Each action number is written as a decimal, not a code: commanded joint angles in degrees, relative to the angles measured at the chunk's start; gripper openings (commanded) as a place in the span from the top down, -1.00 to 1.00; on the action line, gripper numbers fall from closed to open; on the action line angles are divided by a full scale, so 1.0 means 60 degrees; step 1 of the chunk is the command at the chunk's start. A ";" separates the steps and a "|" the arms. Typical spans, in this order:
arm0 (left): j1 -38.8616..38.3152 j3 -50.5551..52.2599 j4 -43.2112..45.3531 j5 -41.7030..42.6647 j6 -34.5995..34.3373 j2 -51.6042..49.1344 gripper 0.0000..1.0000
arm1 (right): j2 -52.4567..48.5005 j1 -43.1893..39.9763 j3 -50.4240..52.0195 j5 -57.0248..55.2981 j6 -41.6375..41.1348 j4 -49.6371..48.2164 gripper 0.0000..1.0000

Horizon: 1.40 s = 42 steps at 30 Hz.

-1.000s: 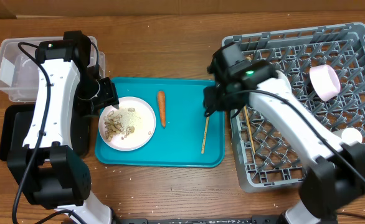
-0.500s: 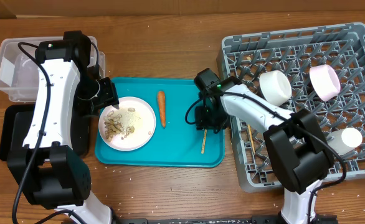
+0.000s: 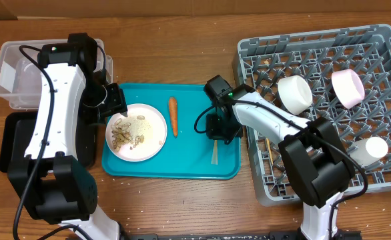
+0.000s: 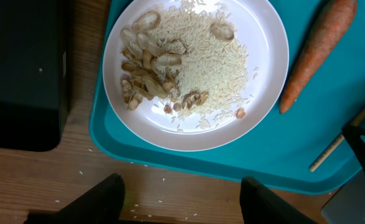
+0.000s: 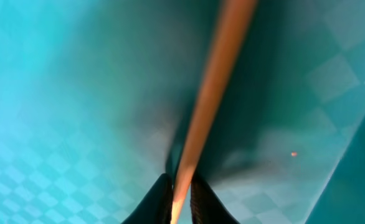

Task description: Sort waste into correct bins and load items into the dishwasher

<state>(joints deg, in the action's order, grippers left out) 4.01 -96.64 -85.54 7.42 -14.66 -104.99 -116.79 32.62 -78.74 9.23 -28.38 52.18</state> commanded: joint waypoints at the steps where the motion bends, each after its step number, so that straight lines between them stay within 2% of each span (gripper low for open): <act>1: 0.0015 -0.0106 0.0007 -0.0062 0.0157 0.0149 -0.23 | -0.0630 0.0073 0.0266 -0.0528 -0.0572 0.0142 0.92; 9: 0.0015 -0.0106 0.0004 -0.0062 0.0157 0.0149 -0.23 | -0.0605 0.0073 0.0146 -0.0528 -0.0685 0.0714 0.92; 12: 0.0015 -0.0106 0.0004 -0.0062 0.0157 0.0149 -0.23 | -0.0404 0.0069 -0.0222 -0.0528 -0.0248 0.1224 0.92; 16: 0.0015 -0.0106 0.0004 -0.0066 0.0157 0.0149 -0.24 | 0.0463 0.0062 -0.0987 -0.0699 0.0535 0.1985 0.92; 19: 0.0015 -0.0106 0.0004 -0.0062 0.0157 0.0149 -0.23 | 0.1858 0.0029 -0.1730 -0.1741 0.1107 0.2769 0.92; 26: 0.0015 -0.0106 0.0011 -0.0062 0.0153 0.0149 -0.23 | 0.3512 -0.0798 -0.1883 -0.3727 0.2353 0.3723 0.92; 30: 0.0015 -0.0106 0.0011 -0.0058 0.0153 0.0149 -0.24 | 0.3479 -0.1614 -0.1872 -0.3657 0.3446 0.4073 0.92; 34: 0.0015 -0.0106 0.0000 -0.0058 0.0153 0.0149 -0.24 | 0.3151 -0.2218 -0.1869 -0.2685 0.4302 0.4255 0.92; 42: 0.0015 -0.0106 -0.0025 -0.0058 0.0153 0.0149 -0.24 | 0.2488 -0.2342 -0.1122 -0.2302 0.4597 0.3705 0.92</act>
<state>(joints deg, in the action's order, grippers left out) 4.01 -96.64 -85.62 7.42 -14.63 -104.99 -100.44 18.57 -88.18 -5.74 -2.70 76.40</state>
